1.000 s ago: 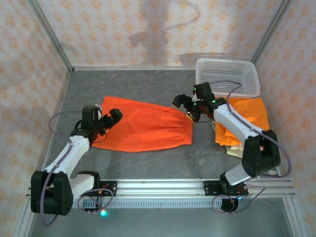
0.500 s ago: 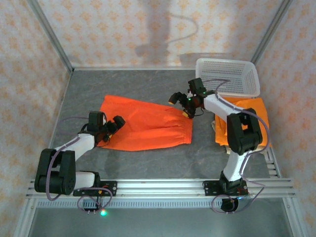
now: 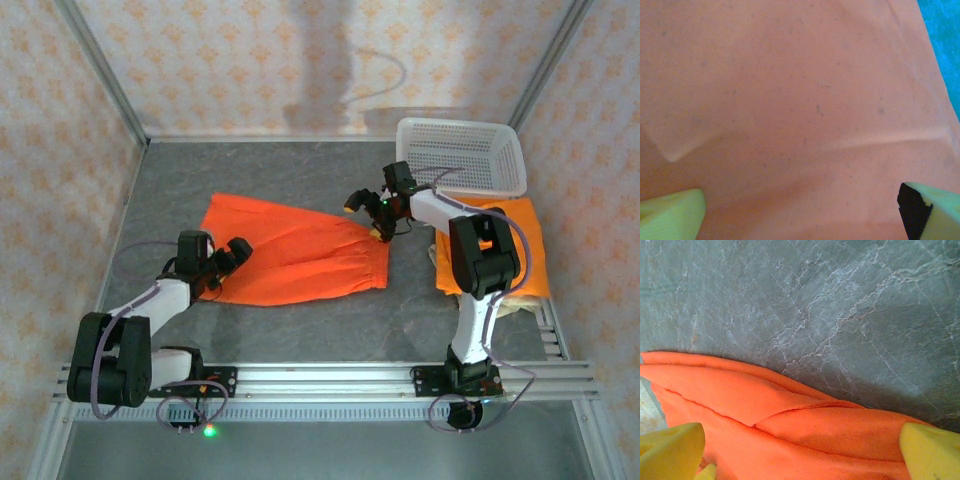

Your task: Fold and stack the shorts

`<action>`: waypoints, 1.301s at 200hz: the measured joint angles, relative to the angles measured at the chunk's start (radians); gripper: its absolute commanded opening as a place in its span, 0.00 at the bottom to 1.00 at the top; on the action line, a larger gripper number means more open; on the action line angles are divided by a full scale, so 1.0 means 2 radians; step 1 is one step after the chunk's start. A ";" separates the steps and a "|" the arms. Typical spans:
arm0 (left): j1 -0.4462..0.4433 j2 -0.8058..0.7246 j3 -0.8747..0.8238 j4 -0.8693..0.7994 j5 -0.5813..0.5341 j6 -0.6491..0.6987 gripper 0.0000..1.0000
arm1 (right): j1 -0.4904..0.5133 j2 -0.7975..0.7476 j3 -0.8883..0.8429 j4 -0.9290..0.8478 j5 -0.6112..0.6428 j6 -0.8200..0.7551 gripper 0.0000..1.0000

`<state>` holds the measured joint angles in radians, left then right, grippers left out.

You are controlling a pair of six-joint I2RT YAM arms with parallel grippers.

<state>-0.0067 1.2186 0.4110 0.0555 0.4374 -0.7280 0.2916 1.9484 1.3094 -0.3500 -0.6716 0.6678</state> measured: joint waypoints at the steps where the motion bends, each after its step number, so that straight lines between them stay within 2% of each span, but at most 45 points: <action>1: 0.000 -0.001 0.000 -0.001 0.000 0.000 1.00 | 0.000 0.000 0.000 0.000 0.000 0.000 0.99; 27: 0.000 -0.052 0.007 -0.049 -0.002 0.000 1.00 | 0.000 -0.025 -0.008 0.000 0.001 -0.002 0.99; 53: 0.000 -0.095 0.057 -0.089 -0.002 0.004 1.00 | 0.000 -0.094 -0.030 0.001 0.003 -0.009 0.99; 83: 0.001 -0.099 0.110 -0.093 0.002 0.014 1.00 | 0.013 -0.186 -0.063 0.010 0.003 -0.013 0.99; 115: 0.001 -0.072 0.115 -0.093 0.006 0.015 1.00 | 0.053 -0.235 -0.102 0.018 0.003 -0.015 0.99; 187: 0.004 -0.006 0.053 -0.070 0.001 0.007 1.00 | 0.086 -0.254 -0.227 0.035 0.003 0.011 0.99; 260: 0.034 0.006 0.023 -0.062 -0.002 0.008 1.00 | 0.087 -0.223 -0.262 0.050 0.011 0.004 1.00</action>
<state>0.0608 1.2297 0.4561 -0.0689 0.4339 -0.7124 0.4652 1.5021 0.7853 -0.2504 -0.6491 0.6750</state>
